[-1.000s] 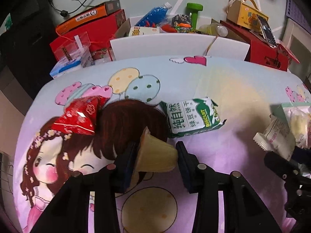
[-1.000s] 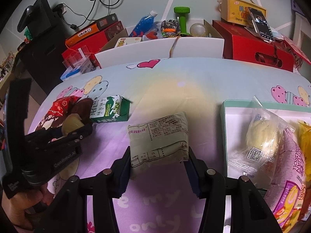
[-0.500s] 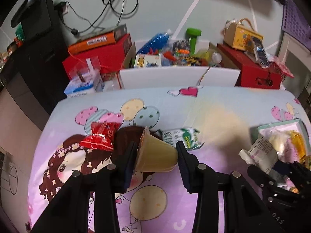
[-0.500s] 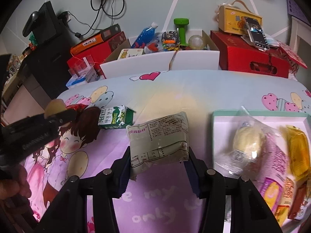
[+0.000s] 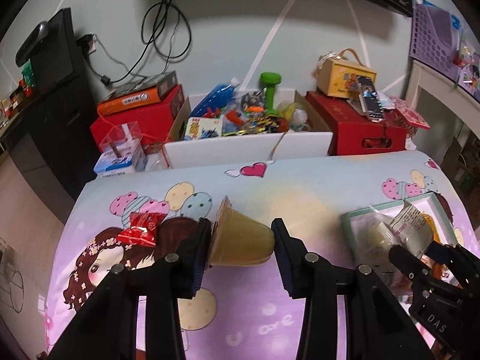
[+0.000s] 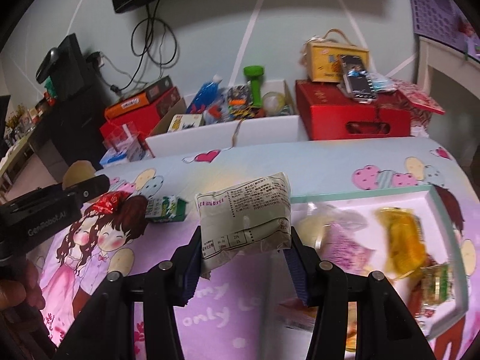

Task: Organize snacks
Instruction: 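Grasp the cream bun cup with the left tool while the right carries the white packet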

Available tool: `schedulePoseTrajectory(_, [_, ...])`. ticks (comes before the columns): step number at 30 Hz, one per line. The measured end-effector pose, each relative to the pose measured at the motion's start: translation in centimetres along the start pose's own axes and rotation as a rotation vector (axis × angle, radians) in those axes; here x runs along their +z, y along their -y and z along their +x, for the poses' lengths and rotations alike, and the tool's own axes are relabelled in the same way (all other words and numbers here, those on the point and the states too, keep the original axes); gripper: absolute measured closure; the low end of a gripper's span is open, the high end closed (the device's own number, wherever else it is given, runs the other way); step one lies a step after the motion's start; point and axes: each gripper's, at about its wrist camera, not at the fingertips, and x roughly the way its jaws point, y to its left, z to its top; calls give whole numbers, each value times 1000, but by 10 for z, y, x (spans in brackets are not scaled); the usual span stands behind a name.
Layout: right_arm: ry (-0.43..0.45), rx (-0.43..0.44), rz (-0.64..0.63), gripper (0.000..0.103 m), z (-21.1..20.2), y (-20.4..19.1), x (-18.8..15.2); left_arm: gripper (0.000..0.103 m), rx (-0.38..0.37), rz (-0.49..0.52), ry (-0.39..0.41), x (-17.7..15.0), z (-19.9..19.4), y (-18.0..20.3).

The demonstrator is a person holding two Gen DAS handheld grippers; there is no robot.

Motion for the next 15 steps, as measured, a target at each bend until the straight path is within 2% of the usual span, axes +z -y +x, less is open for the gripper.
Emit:
schedulePoseTrajectory(10, [31, -117, 108, 49, -22, 69, 3, 60, -64, 91, 18, 2, -8, 51])
schedulePoseTrajectory(15, [31, -165, 179, 49, -28, 104, 3, 60, -122, 133, 16, 4, -7, 83])
